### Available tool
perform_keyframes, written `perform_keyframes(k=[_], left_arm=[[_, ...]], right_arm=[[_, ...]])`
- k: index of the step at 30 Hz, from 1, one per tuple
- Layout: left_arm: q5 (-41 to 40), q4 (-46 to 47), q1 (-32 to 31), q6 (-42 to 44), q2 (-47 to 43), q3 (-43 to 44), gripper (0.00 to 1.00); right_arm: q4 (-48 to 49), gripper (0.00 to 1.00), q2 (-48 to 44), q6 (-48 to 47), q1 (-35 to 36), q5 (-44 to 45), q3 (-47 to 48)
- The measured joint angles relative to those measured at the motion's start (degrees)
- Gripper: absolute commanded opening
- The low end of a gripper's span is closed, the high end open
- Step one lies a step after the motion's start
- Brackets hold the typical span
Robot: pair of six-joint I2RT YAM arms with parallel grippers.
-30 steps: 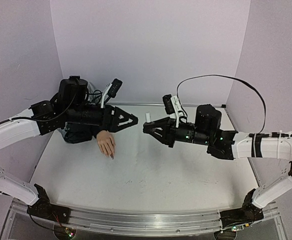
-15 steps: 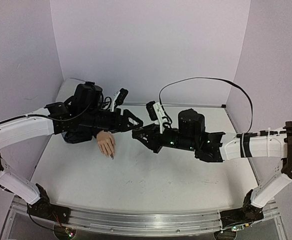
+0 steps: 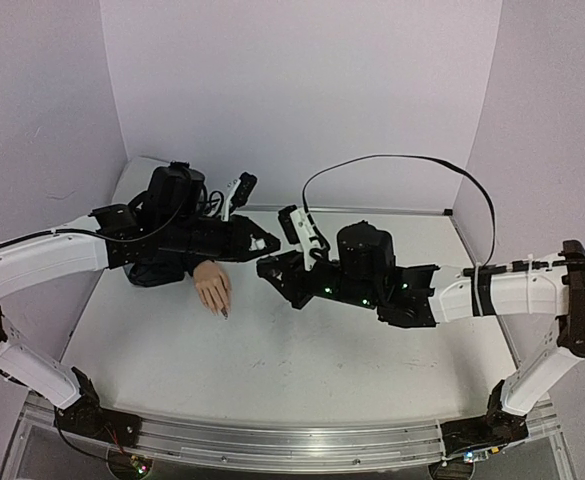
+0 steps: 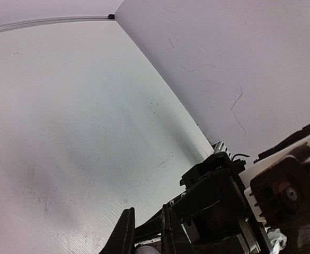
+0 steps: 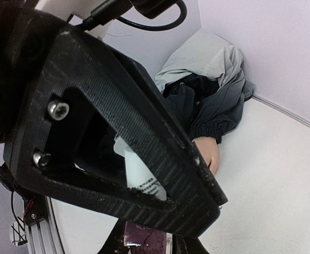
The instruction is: Paint the nails
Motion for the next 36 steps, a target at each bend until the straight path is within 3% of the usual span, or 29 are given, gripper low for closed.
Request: perform_keyframes(k=[1,9,12,16,20,21,24,25,28,31,36], left_arm=[[-0.2,-0.1,0.0,1.1,0.0,0.0,0.0],[3.7,0.3,0.2,7.0,1.6,0.9,0.0],[11.4,1.7,0.9,10.8,1.8,0.9,0.0],[25.6,7.3,-0.6,15.2,1.7,2.4,0.0],[35.1,12.2,-4.6,18.7,0.9,4.4,0.0],[36.0,13.1,-5.4,19.1,0.8,4.9,0.07],[35.6,14.3,-6.4,19.1,0.8,5.2,0.42],[35.1,13.9,-6.3,18.4,0.8,5.2,0.58],[31.4,12.9,-4.8,17.6,-0.3,3.5,0.87],[25.9,11.8,-2.1,15.3,-2.5,0.5,0.93],[17.4,11.3,1.8,9.9,-5.5,-3.0,0.85]], right_arm=[[-0.3,0.0,0.1,0.1,0.1,0.4,0.2],[-1.7,0.0,0.1,0.2,-0.5,-1.2,0.6],[-1.0,0.0,-1.9,1.5,-4.1,-15.8,-0.8],[11.8,0.0,-5.3,8.2,-8.5,-40.3,-6.0],[20.3,0.0,-8.0,14.0,-7.7,-52.6,-7.1],[21.8,0.0,-8.5,14.8,-7.2,-53.7,-7.3],[23.9,0.0,-9.6,15.8,-6.9,-53.3,-8.8],[23.8,0.0,-10.2,15.0,-7.1,-52.5,-9.6],[19.6,0.0,-14.3,10.3,-7.8,-46.9,-11.8],[13.6,0.0,-18.2,6.0,-8.1,-36.7,-11.9],[4.3,0.0,-18.9,2.0,-8.1,-18.2,-11.0]])
